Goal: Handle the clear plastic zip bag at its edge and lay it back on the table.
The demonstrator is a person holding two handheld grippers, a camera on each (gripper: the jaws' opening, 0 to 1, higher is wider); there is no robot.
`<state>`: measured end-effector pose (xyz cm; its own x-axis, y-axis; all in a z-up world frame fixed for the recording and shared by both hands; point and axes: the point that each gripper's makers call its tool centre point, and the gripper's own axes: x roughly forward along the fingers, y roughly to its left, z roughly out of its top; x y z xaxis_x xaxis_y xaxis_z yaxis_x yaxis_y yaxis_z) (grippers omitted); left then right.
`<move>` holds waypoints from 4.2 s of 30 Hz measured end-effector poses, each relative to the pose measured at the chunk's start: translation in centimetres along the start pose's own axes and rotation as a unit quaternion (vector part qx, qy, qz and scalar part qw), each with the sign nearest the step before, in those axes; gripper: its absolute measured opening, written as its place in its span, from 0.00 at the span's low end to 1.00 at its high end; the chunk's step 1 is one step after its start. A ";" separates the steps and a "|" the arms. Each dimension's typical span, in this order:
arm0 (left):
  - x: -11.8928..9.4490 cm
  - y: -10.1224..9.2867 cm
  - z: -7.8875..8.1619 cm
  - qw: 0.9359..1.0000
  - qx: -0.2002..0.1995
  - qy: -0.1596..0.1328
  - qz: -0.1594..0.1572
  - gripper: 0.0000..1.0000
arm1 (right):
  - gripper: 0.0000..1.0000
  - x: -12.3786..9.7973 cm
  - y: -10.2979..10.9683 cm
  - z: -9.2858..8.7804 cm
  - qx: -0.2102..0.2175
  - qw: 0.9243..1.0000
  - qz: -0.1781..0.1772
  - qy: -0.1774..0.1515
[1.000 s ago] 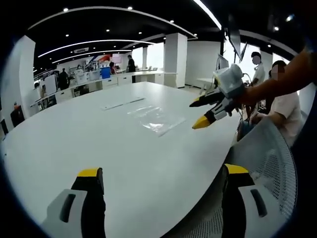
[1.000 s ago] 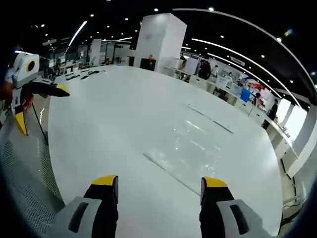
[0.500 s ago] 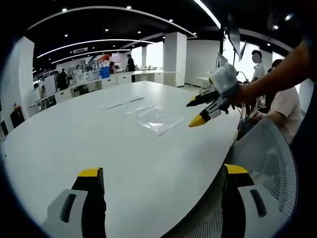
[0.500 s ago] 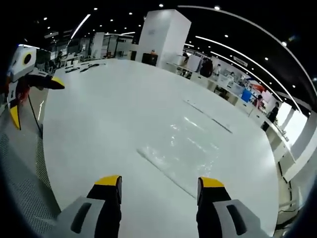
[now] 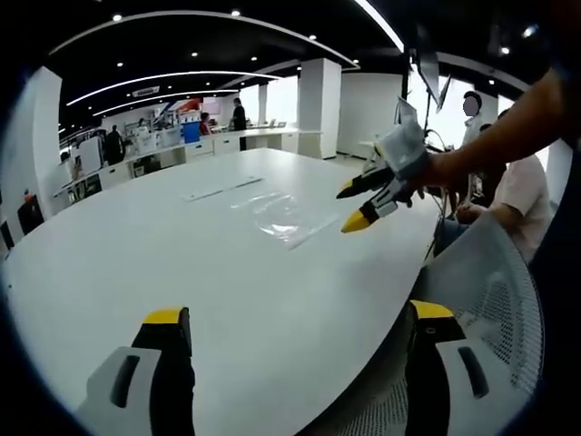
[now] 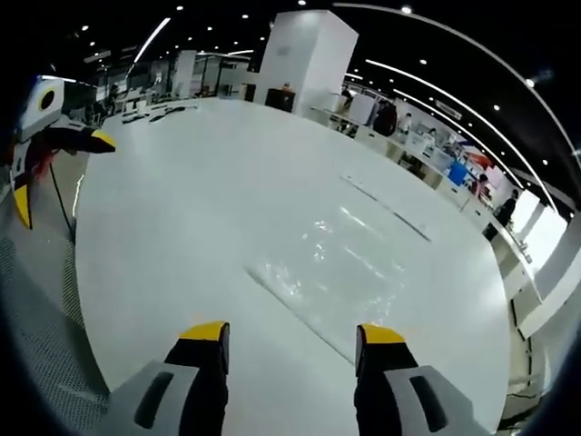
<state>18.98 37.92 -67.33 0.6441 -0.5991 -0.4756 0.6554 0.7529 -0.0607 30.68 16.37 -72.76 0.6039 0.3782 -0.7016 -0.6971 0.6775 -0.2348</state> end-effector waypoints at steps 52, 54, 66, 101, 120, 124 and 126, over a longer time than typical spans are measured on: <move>0.1 0.7 -0.9 1.000 -0.008 0.014 0.007 0.94 | 0.40 2.8 -2.0 -1.8 0.017 0.998 0.011 0.058; 0.1 0.7 -1.1 1.000 -0.009 0.016 0.006 0.94 | 0.40 3.3 -2.2 -2.2 0.022 0.998 0.013 0.061; -0.3 0.6 -0.9 1.000 -0.011 0.019 0.007 0.93 | 0.36 4.1 -2.7 -2.7 0.061 0.995 0.023 0.073; -1.0 1.7 -1.2 0.999 -0.008 0.036 0.025 0.89 | 0.21 5.7 -1.2 -2.2 0.118 0.986 0.068 0.094; -1.3 2.5 -0.7 0.999 -0.021 0.027 0.034 0.87 | 0.13 5.8 -1.0 -2.4 0.063 0.986 0.083 0.127; -1.2 2.4 -0.6 0.999 -0.025 0.024 0.035 0.87 | 0.10 5.8 -0.5 -2.2 0.047 0.986 0.090 0.135; -1.2 2.4 -0.5 0.999 -0.026 0.023 0.035 0.86 | 0.08 5.9 -0.3 -2.2 0.036 0.985 0.094 0.137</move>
<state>19.60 40.62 -67.40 0.6683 -0.5314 -0.5206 0.5867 0.8068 -0.0704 33.64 17.01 -78.26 0.3325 0.3238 -0.8858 -0.7520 0.6578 -0.0419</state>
